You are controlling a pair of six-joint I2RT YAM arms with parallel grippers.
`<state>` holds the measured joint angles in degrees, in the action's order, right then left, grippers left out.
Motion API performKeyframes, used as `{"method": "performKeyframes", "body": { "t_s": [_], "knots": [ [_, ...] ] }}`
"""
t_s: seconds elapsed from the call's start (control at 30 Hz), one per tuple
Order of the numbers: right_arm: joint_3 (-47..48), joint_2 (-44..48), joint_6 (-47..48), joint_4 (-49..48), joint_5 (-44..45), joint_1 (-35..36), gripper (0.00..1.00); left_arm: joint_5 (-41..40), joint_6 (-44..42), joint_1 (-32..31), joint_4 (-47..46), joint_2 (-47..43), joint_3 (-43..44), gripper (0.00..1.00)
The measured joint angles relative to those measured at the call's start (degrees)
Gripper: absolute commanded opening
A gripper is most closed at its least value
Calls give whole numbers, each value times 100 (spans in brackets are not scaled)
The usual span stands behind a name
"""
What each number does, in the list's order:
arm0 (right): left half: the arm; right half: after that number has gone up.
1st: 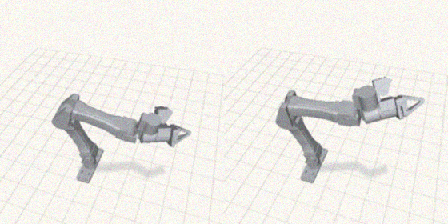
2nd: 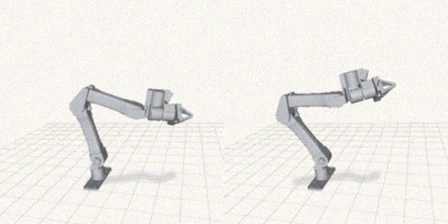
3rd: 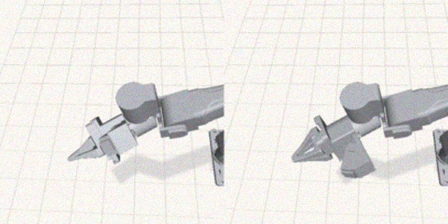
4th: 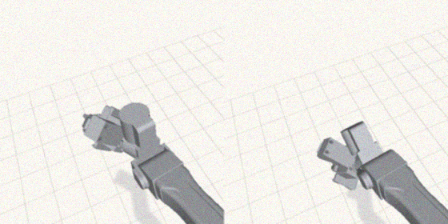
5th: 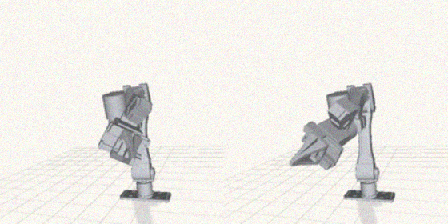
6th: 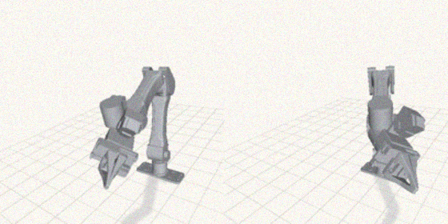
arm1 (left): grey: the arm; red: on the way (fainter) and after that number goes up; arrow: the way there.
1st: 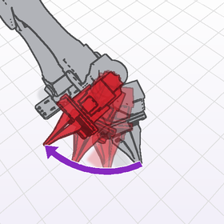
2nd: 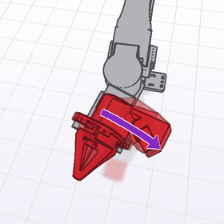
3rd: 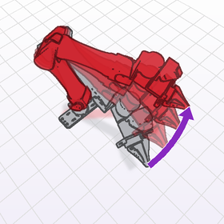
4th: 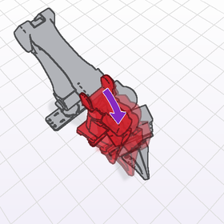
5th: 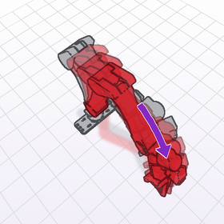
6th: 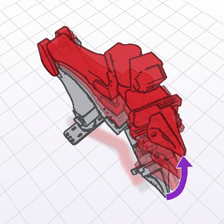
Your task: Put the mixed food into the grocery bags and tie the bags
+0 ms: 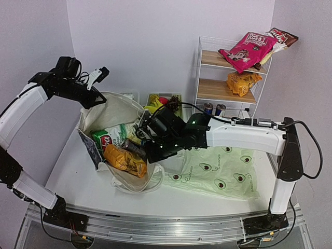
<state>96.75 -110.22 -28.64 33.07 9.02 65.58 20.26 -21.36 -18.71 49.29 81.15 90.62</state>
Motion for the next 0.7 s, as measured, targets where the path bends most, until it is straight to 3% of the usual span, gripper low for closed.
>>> {"method": "performKeyframes", "body": {
  "t_s": [0.27, 0.43, 0.57, 0.7],
  "knots": [
    [892, 118, -129, 34, -1246, 37, 0, -1526, -17, 1, 1654, -814, 656, 0],
    [2389, -566, -391, 22, -1850, 77, 0, -2611, -161, 11, 2227, -1432, 324, 1],
    [3247, -1432, -727, -14, -2014, 83, 0, -3114, -373, 123, 2367, -1537, -352, 18],
    [3769, -2277, -1082, -133, -1983, 65, 0, -3345, -476, 283, 2278, -1186, -300, 68]
  ]
}}
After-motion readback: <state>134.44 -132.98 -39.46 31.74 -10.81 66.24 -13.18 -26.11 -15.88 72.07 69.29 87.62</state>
